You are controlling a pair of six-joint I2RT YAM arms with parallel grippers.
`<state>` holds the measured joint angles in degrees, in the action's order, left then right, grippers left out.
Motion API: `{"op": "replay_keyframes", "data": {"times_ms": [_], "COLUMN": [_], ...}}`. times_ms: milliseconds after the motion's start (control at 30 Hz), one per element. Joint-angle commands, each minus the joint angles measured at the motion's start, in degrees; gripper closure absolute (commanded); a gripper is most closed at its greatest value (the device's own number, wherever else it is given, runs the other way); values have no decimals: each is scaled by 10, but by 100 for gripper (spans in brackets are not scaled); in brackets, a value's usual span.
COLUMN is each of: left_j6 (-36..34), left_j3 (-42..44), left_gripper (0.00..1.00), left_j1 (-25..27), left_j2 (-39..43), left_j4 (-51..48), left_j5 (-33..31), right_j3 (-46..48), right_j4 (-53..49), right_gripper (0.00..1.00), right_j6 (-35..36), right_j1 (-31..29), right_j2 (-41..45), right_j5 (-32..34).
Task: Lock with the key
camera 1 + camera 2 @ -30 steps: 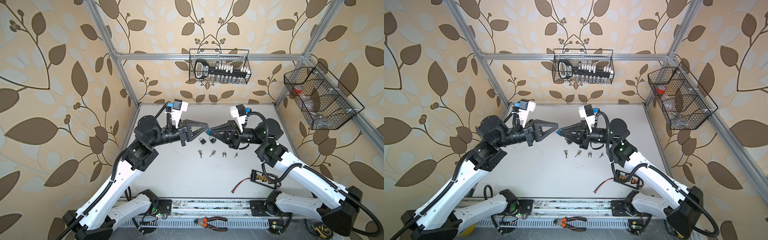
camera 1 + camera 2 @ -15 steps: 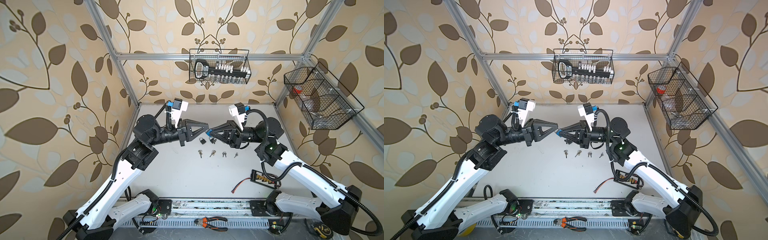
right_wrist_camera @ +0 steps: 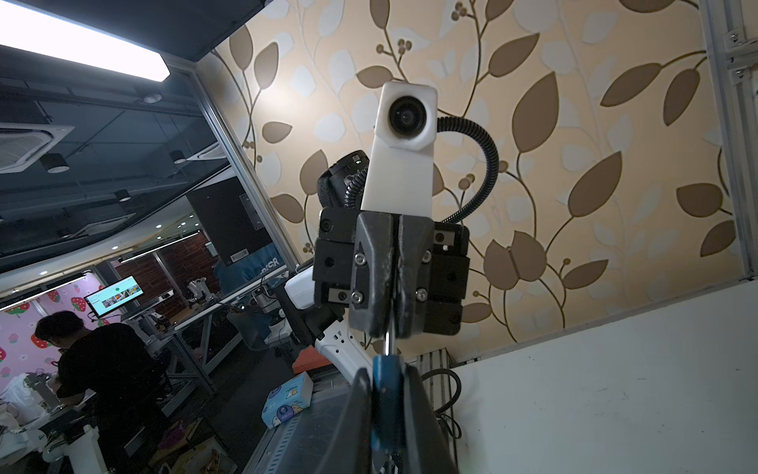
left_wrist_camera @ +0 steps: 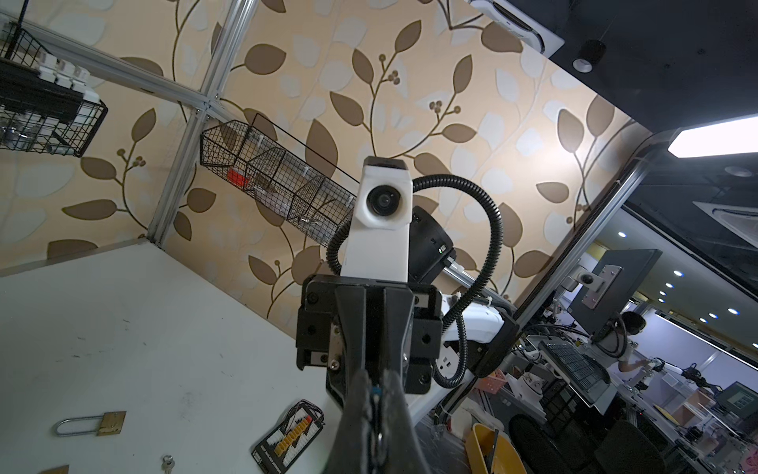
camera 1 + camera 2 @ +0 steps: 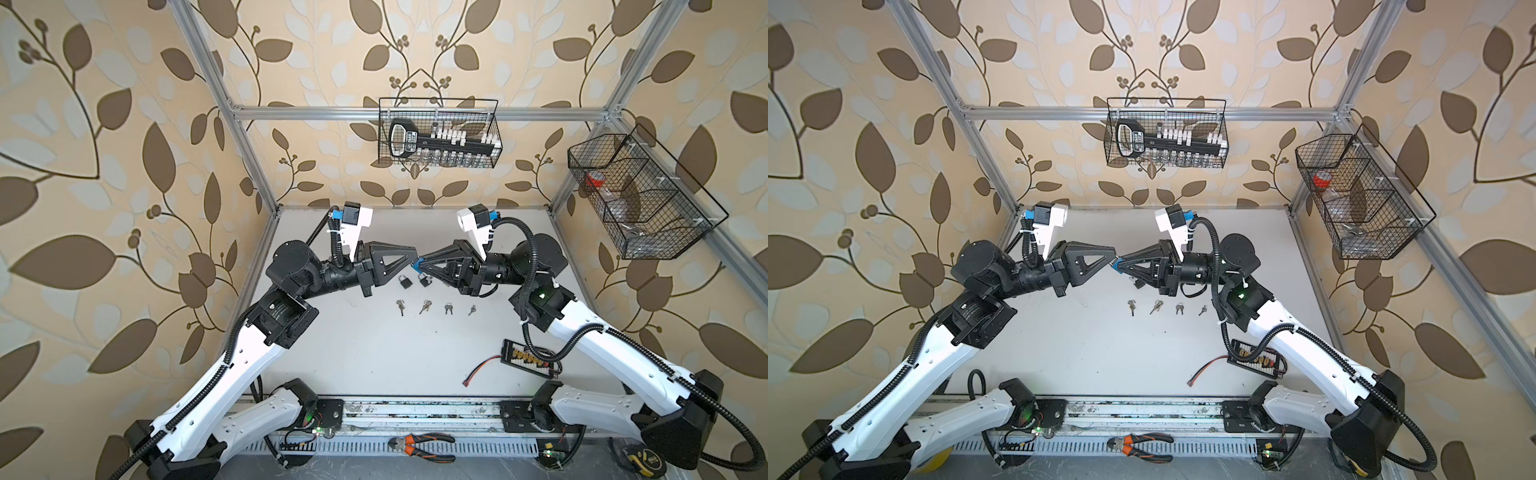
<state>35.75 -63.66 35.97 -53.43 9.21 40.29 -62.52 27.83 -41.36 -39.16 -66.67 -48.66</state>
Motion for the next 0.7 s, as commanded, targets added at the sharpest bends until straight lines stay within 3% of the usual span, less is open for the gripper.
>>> {"op": "replay_keyframes", "data": {"times_ms": [0, 233, 533, 667], "left_j6": [7, -9, -42, -64], "left_j3": [20, 24, 35, 27], "left_gripper": [100, 100, 100, 100], "left_j1": [29, 56, 131, 130], "left_j2": [-9, -20, -42, -5], "left_j4": [-22, -36, -80, -112], "left_j5": [36, 38, 9, -57], "right_j3": [-36, -49, -89, -62], "right_j4": [31, 40, 42, 14], "right_gripper": [100, 100, 100, 100], "right_j6": [1, -14, -17, 15], "right_j1": [-4, -4, -4, -1], "right_j2": [-7, -10, -33, -10], "right_j5": [46, 48, 22, 37]}}
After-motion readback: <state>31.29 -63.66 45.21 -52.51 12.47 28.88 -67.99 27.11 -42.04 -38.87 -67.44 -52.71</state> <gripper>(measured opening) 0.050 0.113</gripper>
